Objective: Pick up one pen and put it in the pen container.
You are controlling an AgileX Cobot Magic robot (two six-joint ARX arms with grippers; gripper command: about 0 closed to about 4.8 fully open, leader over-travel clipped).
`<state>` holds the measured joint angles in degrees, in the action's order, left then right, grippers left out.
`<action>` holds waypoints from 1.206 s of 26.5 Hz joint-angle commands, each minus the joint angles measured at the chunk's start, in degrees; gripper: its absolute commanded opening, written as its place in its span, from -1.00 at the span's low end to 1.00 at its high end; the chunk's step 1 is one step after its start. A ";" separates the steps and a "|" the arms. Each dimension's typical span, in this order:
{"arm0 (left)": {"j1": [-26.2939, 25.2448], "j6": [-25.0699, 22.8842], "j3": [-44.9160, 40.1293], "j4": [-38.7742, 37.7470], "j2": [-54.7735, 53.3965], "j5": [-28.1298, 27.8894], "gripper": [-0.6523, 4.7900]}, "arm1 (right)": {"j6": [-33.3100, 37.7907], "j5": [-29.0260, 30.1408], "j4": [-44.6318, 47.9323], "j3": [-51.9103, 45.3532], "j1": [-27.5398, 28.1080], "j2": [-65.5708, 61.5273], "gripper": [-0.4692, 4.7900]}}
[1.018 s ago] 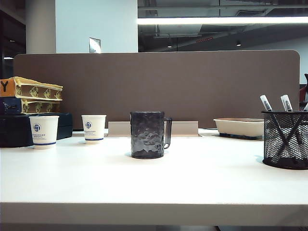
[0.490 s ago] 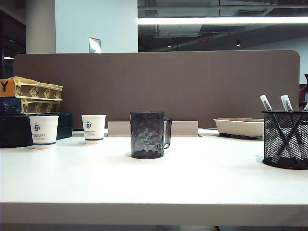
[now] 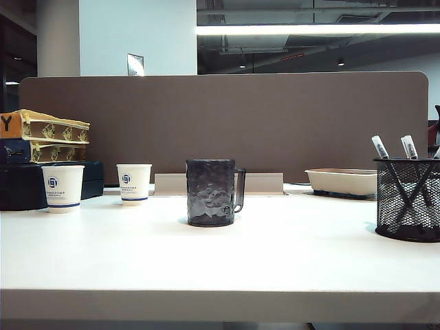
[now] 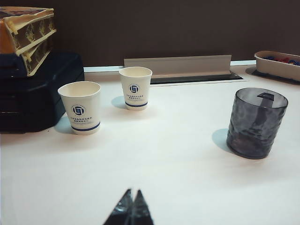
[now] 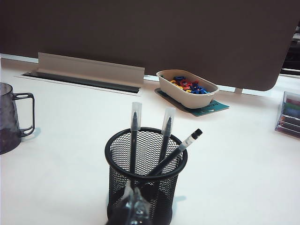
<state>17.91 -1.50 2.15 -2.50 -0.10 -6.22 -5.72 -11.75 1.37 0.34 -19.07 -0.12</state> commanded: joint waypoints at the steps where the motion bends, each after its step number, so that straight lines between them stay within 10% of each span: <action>1: -0.72 0.00 0.22 0.44 -0.04 -0.17 -0.78 | 0.11 0.07 0.48 -0.28 0.09 0.22 -0.82; 32: -16.90 1.51 0.22 3.41 -0.04 4.96 -0.78 | 0.11 0.07 0.48 -0.28 0.09 0.24 -0.83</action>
<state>1.10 -0.16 2.15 0.21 -0.12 -1.54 -5.69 -11.75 1.06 0.34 -19.03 -0.10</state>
